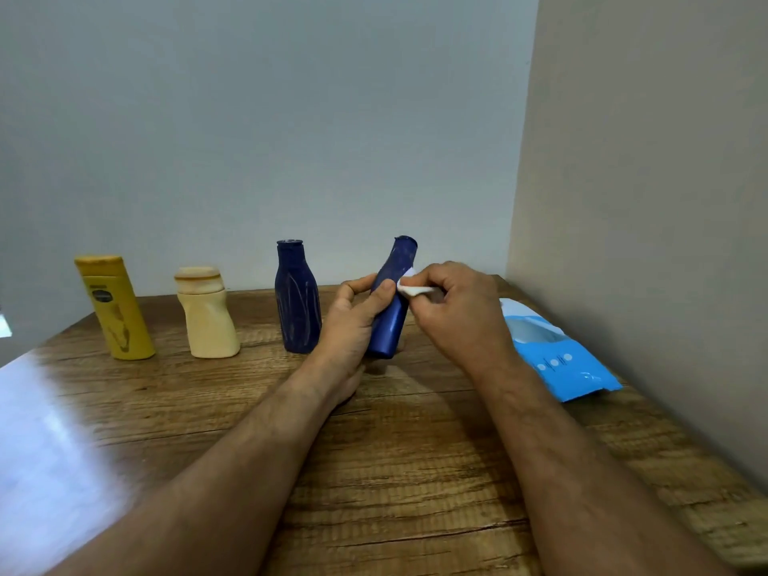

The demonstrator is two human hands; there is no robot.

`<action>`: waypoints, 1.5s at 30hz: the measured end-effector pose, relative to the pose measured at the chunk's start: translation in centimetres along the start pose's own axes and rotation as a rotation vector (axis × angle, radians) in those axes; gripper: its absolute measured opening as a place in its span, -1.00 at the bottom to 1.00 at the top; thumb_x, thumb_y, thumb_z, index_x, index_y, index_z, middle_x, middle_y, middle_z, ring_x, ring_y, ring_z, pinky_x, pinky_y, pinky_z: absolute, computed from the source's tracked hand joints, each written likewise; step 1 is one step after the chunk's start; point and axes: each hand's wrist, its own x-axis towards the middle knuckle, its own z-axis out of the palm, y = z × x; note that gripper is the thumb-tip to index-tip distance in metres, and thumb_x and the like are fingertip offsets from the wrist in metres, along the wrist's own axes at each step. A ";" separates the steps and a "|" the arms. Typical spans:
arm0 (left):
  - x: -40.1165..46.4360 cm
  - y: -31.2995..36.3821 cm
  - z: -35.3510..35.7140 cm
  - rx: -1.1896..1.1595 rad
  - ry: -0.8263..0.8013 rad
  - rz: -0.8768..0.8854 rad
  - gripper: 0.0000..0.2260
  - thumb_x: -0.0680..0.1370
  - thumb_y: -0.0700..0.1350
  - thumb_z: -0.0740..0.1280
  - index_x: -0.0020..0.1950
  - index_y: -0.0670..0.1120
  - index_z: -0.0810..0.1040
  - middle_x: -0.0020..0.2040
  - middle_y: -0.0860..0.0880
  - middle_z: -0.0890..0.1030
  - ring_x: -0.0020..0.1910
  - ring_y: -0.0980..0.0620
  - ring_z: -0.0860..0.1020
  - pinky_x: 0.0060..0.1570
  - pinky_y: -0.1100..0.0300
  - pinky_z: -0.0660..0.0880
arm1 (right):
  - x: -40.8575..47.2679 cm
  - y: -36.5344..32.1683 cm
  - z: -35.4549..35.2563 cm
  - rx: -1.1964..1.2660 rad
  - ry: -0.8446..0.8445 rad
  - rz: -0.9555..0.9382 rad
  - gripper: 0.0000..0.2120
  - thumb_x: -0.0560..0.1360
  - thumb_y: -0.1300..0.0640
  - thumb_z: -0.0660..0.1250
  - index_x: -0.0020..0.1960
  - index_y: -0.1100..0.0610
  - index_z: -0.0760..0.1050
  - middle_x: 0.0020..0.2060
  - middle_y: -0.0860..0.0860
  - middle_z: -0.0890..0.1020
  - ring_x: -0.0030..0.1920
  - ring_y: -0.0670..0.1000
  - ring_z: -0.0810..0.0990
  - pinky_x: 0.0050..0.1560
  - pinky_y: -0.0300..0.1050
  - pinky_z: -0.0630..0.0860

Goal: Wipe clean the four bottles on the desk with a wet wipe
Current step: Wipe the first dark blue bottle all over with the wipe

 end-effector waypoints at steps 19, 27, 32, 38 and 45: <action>0.4 -0.1 0.8 -0.140 -0.032 -0.095 -0.66 0.70 0.10 0.13 0.18 -0.09 0.58 -0.12 -0.11 0.69 -0.22 -0.06 0.65 -0.18 0.03 0.57 | 0.2 0.3 0.4 -0.028 0.042 0.041 -0.85 0.46 0.19 0.39 -0.03 0.08 0.69 -0.14 0.00 0.67 -0.12 -0.06 0.59 -0.07 -0.28 0.48; 0.6 0.4 1.4 -0.198 0.051 -0.053 -0.64 0.69 0.09 0.18 0.23 -0.14 0.58 -0.04 -0.15 0.71 -0.09 -0.08 0.67 0.07 -0.04 0.60 | -0.4 0.2 0.1 -0.062 -0.096 -0.068 -0.79 0.43 0.22 0.39 0.02 0.06 0.70 -0.32 -0.16 0.51 -0.31 -0.18 0.48 -0.27 -0.49 0.31; 2.0 1.5 2.3 -0.263 0.127 -0.118 -0.61 0.68 0.13 0.19 0.28 -0.15 0.55 0.00 -0.19 0.68 -0.09 -0.11 0.66 -0.03 -0.01 0.63 | -0.5 0.3 0.1 -0.098 -0.181 -0.115 -0.80 0.43 0.19 0.41 0.01 0.02 0.71 -0.31 -0.20 0.49 -0.31 -0.22 0.46 -0.27 -0.50 0.28; 2.2 -0.4 2.7 -0.284 0.042 -0.122 -0.62 0.69 0.10 0.15 0.16 -0.15 0.61 -0.04 -0.16 0.71 -0.11 -0.09 0.68 0.05 -0.03 0.58 | 0.2 1.1 1.1 -0.241 -0.034 -0.065 -0.81 0.54 0.14 0.31 0.04 0.10 0.68 -0.18 0.04 0.57 -0.24 -0.06 0.44 -0.27 -0.42 0.23; 2.5 -0.2 2.4 -0.308 -0.014 -0.081 -0.64 0.70 0.09 0.13 0.21 -0.10 0.60 -0.06 -0.12 0.71 -0.12 -0.08 0.65 0.03 -0.03 0.56 | 3.2 0.5 1.2 -0.247 0.005 -0.011 -0.75 0.48 0.21 0.30 0.09 0.06 0.67 -0.08 0.08 0.63 -0.05 0.06 0.58 -0.06 -0.27 0.33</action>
